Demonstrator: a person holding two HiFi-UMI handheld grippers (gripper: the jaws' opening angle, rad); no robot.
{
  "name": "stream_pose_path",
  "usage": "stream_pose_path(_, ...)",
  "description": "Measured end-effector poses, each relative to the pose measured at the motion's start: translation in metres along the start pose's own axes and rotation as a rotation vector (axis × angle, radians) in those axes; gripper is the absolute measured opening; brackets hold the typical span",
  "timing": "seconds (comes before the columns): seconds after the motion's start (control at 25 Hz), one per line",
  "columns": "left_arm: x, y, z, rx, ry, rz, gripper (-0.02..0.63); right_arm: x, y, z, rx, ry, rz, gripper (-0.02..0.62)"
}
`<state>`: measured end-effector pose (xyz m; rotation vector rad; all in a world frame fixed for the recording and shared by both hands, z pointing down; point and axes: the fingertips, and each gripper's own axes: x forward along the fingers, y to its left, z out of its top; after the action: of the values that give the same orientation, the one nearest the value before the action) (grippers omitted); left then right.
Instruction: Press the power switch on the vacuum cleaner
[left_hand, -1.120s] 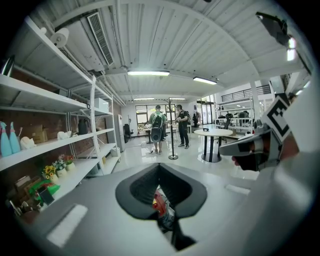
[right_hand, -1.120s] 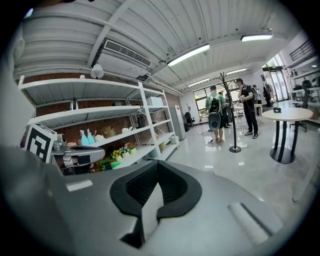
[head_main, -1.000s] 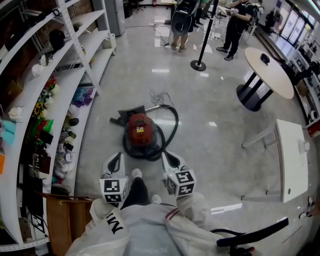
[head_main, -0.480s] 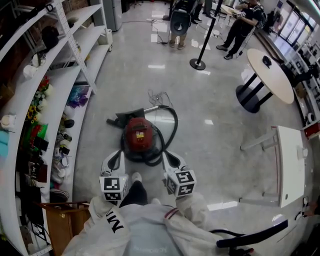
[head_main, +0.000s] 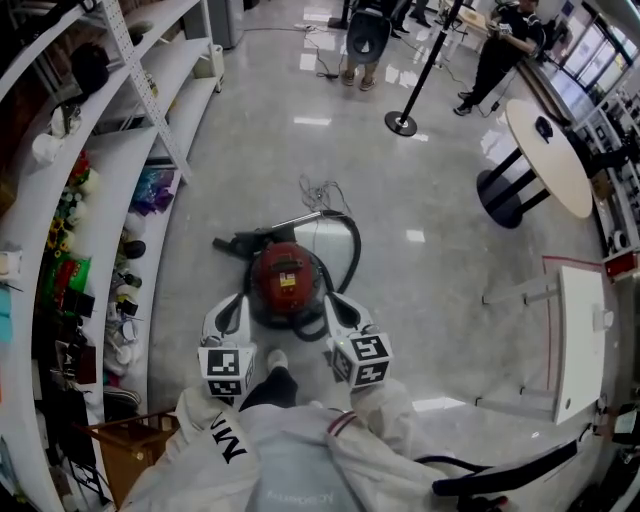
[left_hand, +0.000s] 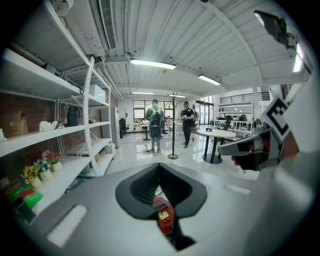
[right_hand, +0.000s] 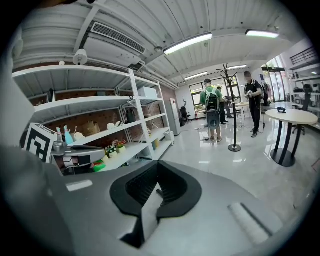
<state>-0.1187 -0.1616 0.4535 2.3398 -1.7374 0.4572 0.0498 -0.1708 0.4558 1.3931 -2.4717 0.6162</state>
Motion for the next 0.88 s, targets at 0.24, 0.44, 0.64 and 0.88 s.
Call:
stream_pose_path(0.24,0.018,0.024,-0.002,-0.021,0.005,-0.016,0.0,0.028,0.004,0.005,-0.01,0.029,-0.014,0.0)
stream_pose_path(0.44,0.03,0.043,-0.001,-0.033,0.01,-0.027,0.0,0.047,0.008,0.007,-0.013,0.045,-0.031,0.0)
stream_pose_path(0.64,0.042,0.053,-0.002,-0.02,0.008,-0.049,0.0,0.059,0.007,0.012,-0.01,0.043,-0.053,0.0)
stream_pose_path(0.88,0.049,0.057,-0.001,-0.023,0.015,-0.074,0.0,0.069,0.01,0.018,-0.007,0.039,-0.065,0.0)
